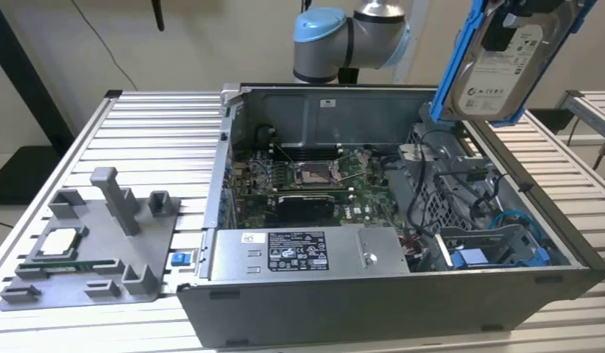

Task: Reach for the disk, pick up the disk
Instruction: 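Pick up the disk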

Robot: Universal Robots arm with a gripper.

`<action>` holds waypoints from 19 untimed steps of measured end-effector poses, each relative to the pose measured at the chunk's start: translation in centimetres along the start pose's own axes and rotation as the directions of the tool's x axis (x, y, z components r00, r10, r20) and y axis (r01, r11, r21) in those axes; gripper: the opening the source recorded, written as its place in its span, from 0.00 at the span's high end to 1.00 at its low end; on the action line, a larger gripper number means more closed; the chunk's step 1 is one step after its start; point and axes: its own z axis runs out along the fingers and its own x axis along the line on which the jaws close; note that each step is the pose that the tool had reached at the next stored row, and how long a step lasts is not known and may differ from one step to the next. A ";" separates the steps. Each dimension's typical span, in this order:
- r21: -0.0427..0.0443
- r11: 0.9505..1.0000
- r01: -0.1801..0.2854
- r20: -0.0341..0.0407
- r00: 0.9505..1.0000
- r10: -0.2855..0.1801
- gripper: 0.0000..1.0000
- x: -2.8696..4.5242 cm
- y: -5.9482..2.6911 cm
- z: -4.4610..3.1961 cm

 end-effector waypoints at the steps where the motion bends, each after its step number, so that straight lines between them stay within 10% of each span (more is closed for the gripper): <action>1: 0.007 1.000 0.000 0.000 1.000 0.000 1.00 0.14 0.03 0.04; 4: 0.029 1.000 0.000 0.000 1.000 0.000 1.00 0.70 0.21 0.18; 19: 0.030 1.000 0.000 0.000 1.000 0.000 1.00 6.07 0.36 0.52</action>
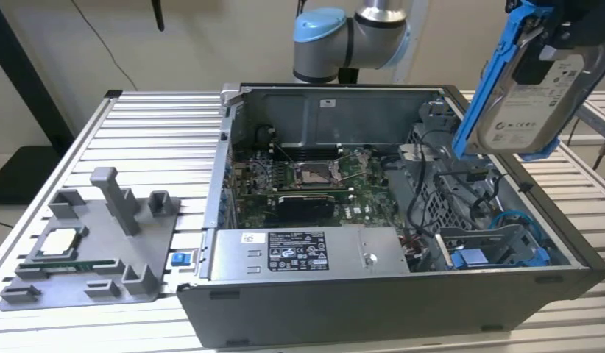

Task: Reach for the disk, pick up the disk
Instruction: 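Pick up the disk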

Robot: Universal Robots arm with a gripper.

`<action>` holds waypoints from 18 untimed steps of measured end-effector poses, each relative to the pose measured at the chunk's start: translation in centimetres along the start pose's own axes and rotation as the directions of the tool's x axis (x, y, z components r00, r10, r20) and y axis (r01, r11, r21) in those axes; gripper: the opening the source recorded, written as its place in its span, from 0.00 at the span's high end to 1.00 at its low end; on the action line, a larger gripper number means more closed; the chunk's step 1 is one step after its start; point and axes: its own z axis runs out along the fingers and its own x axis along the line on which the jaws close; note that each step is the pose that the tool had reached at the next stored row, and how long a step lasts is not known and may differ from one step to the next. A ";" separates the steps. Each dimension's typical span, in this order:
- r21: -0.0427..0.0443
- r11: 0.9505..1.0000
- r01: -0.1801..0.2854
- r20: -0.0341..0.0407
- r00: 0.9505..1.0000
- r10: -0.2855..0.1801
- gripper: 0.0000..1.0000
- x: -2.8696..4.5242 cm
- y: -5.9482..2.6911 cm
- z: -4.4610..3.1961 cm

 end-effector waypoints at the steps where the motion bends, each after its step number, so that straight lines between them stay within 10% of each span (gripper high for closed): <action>1: 0.000 1.000 0.000 0.000 1.000 0.000 1.00 0.31 0.00 0.05; 18: 0.000 1.000 -0.002 -0.001 1.000 0.002 1.00 2.54 0.04 1.27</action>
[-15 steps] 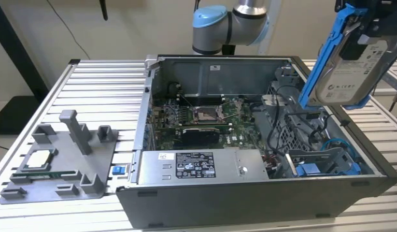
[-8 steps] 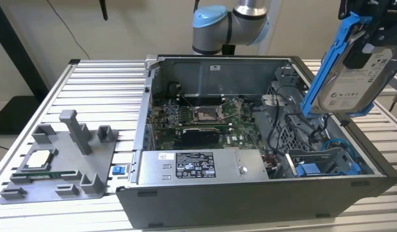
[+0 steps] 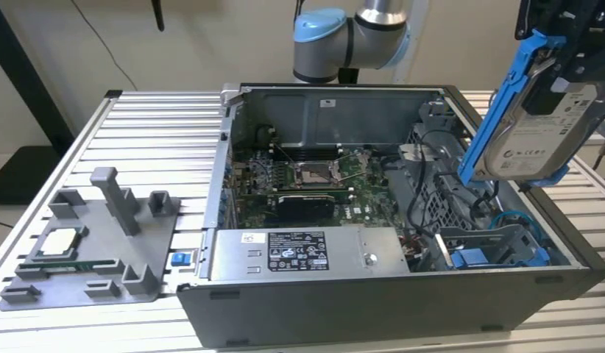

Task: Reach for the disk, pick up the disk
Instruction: 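Pick up the disk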

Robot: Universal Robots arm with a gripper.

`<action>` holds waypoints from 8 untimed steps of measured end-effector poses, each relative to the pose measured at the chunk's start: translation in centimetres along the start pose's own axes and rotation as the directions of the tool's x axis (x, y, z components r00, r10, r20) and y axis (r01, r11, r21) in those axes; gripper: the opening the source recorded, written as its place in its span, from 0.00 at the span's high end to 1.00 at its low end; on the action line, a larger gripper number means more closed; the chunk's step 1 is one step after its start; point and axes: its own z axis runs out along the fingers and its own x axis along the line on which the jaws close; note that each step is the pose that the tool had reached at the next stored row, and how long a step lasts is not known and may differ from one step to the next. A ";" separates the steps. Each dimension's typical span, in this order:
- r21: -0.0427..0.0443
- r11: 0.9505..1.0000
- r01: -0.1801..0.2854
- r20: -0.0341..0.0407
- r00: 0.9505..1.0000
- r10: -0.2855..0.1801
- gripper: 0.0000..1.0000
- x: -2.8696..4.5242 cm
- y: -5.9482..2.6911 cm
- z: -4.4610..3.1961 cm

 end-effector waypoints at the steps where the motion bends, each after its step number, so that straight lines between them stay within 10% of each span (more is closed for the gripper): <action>1: 0.000 1.000 0.000 0.000 1.000 0.000 1.00 0.00 0.00 0.00; 8: 0.000 1.000 -0.001 -0.003 1.000 0.001 1.00 0.01 0.00 0.12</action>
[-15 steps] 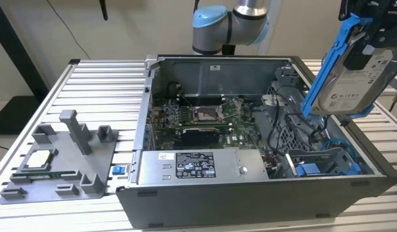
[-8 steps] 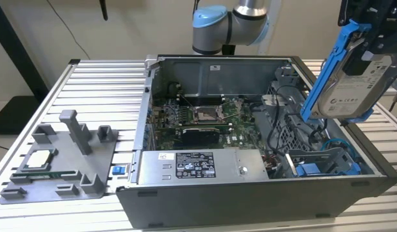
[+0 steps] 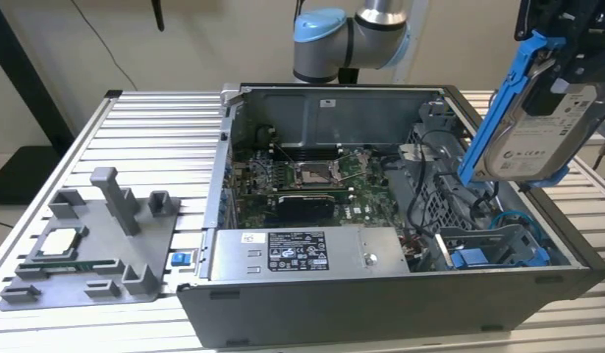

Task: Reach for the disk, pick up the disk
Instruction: 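Pick up the disk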

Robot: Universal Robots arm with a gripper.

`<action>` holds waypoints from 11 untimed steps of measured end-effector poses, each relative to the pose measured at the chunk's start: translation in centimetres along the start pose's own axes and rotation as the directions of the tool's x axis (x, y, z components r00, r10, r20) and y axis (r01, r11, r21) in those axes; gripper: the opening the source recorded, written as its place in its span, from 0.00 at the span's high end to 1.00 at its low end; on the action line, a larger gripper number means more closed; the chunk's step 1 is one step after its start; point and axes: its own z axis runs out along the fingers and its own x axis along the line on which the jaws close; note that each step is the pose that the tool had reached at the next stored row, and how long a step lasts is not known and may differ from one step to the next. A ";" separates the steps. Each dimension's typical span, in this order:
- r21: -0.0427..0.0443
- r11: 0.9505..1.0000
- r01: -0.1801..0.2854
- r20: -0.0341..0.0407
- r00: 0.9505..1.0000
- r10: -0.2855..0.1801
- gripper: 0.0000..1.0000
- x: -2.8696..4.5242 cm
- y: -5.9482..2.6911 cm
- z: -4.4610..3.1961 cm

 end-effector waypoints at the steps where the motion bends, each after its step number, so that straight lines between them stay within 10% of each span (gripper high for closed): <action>1: 0.000 1.000 -0.001 -0.001 1.000 0.001 1.00 0.00 0.00 0.05; 11: 0.000 1.000 -0.004 -0.006 1.000 0.004 1.00 0.00 -0.01 0.51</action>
